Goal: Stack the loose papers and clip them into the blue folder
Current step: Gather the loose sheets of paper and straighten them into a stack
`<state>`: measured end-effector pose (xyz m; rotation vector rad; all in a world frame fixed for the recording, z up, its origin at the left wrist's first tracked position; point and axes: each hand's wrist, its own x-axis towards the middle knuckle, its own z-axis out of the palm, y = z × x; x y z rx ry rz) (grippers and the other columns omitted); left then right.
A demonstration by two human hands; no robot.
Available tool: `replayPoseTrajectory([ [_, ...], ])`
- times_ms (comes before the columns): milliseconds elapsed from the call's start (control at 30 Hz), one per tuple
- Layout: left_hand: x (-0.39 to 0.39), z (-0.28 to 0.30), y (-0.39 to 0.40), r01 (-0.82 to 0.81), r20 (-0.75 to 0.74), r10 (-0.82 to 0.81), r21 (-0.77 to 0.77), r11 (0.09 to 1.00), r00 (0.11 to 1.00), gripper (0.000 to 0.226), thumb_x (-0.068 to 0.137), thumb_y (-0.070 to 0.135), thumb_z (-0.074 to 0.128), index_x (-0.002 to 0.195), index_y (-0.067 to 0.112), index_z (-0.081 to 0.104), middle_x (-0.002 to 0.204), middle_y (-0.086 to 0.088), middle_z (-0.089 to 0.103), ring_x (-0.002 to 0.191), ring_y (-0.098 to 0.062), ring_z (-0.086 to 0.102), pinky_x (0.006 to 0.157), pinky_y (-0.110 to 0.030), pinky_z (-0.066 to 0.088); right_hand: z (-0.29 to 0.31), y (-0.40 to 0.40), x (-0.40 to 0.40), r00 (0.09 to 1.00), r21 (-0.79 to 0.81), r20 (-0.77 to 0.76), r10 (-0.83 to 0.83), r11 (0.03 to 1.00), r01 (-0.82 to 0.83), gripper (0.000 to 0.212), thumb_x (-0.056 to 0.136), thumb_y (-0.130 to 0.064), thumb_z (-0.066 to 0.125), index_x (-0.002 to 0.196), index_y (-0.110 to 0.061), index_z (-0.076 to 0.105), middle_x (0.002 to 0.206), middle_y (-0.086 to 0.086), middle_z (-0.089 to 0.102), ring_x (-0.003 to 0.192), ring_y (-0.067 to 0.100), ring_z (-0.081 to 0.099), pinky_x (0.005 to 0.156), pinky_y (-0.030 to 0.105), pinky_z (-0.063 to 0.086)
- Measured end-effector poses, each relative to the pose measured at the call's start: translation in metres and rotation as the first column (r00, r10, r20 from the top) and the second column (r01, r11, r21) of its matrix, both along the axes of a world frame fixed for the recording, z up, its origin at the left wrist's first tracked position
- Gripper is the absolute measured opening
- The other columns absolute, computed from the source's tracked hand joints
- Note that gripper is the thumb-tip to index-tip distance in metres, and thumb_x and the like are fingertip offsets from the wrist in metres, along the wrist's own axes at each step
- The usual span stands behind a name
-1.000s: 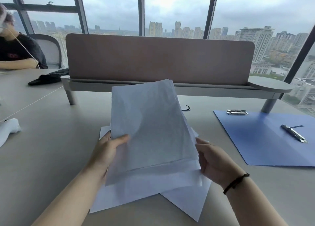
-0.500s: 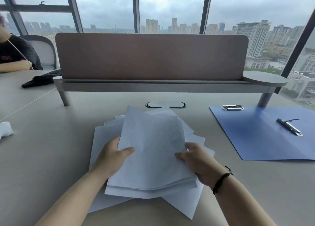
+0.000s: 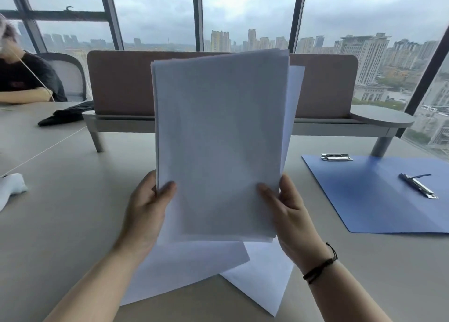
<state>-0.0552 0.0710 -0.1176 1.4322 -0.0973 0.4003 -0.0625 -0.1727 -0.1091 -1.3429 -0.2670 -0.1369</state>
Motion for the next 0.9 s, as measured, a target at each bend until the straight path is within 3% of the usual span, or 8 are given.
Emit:
replayPoseTrajectory([
  [100,-0.003,0.004,0.000,-0.032,0.052,0.034,-0.030,0.999,0.998,0.014,0.087,0.023,0.061,0.098,0.017,0.068,0.101,-0.001,0.074,0.097,-0.021,0.065,0.091,-0.040,0.045,0.003,0.006,-0.002,0.997,-0.008,0.075,-0.027,1.000,0.028,0.032,0.106,-0.011,0.046,0.124,-0.030,0.064,0.124,-0.001,0.072,0.117,0.021,0.066,0.100,0.040,0.053],
  [367,-0.004,-0.003,0.002,0.078,-0.094,-0.085,-0.075,0.994,0.992,0.037,0.071,0.040,0.080,0.106,0.026,0.077,0.112,0.001,0.077,0.106,-0.018,0.072,0.091,-0.038,0.052,-0.013,0.011,-0.007,0.998,-0.024,-0.056,-0.008,1.000,0.006,0.026,0.100,-0.012,0.058,0.116,-0.026,0.072,0.115,-0.002,0.077,0.108,0.017,0.072,0.083,0.028,0.058],
  [500,-0.007,-0.008,-0.007,0.093,-0.169,-0.080,0.071,0.993,0.982,0.019,0.091,0.024,0.069,0.110,0.022,0.072,0.107,0.010,0.078,0.102,-0.005,0.072,0.083,-0.019,0.051,-0.018,0.014,-0.007,0.987,-0.068,-0.152,-0.055,0.997,0.045,0.016,0.098,-0.015,0.062,0.104,-0.017,0.077,0.104,0.003,0.080,0.102,0.025,0.075,0.090,0.045,0.060],
  [600,-0.005,-0.007,-0.008,0.027,-0.193,-0.010,0.089,0.996,0.981,0.015,0.097,0.021,0.061,0.103,0.023,0.074,0.100,0.013,0.079,0.093,-0.001,0.073,0.078,-0.020,0.050,-0.016,0.013,-0.006,0.980,-0.124,-0.178,-0.088,0.990,0.066,0.022,0.101,-0.028,0.058,0.102,-0.016,0.077,0.104,0.005,0.080,0.102,0.026,0.074,0.091,0.046,0.058],
  [667,-0.001,-0.006,-0.005,-0.044,-0.217,0.047,0.020,0.999,0.975,0.013,0.097,0.020,0.062,0.098,0.024,0.074,0.094,0.015,0.079,0.084,0.001,0.073,0.072,-0.019,0.052,-0.013,0.009,-0.002,0.974,-0.105,-0.208,-0.091,0.992,0.071,0.041,0.101,-0.046,0.052,0.107,-0.012,0.074,0.110,0.012,0.077,0.105,0.028,0.072,0.090,0.047,0.054],
  [767,0.004,-0.004,0.006,-0.116,-0.314,0.022,-0.283,0.952,0.949,0.013,0.094,0.019,0.065,0.103,0.015,0.073,0.100,0.000,0.080,0.084,-0.016,0.076,0.076,-0.034,0.058,-0.010,0.000,0.007,0.919,0.085,-0.388,-0.067,0.990,0.108,0.057,0.090,-0.065,0.048,0.116,-0.020,0.073,0.119,0.005,0.074,0.113,0.021,0.068,0.095,0.048,0.053],
  [833,0.004,-0.003,0.014,-0.091,-0.345,-0.076,-0.444,0.891,0.935,0.013,0.095,0.017,0.064,0.104,0.011,0.070,0.088,-0.003,0.080,0.071,-0.018,0.075,0.063,-0.031,0.059,-0.012,0.001,0.012,0.856,0.145,-0.517,-0.002,0.985,0.090,0.054,0.090,-0.059,0.054,0.127,-0.021,0.066,0.128,0.008,0.067,0.118,0.028,0.064,0.095,0.056,0.054],
  [900,0.002,-0.003,0.016,-0.068,-0.379,-0.158,-0.518,0.852,0.912,0.007,0.097,0.016,0.060,0.095,0.012,0.066,0.061,0.001,0.071,0.044,-0.013,0.064,0.040,-0.020,0.049,-0.014,0.007,0.013,0.794,0.149,-0.606,0.048,0.987,0.054,0.049,0.093,-0.044,0.063,0.133,-0.015,0.058,0.129,0.016,0.062,0.114,0.034,0.065,0.083,0.053,0.060],
])
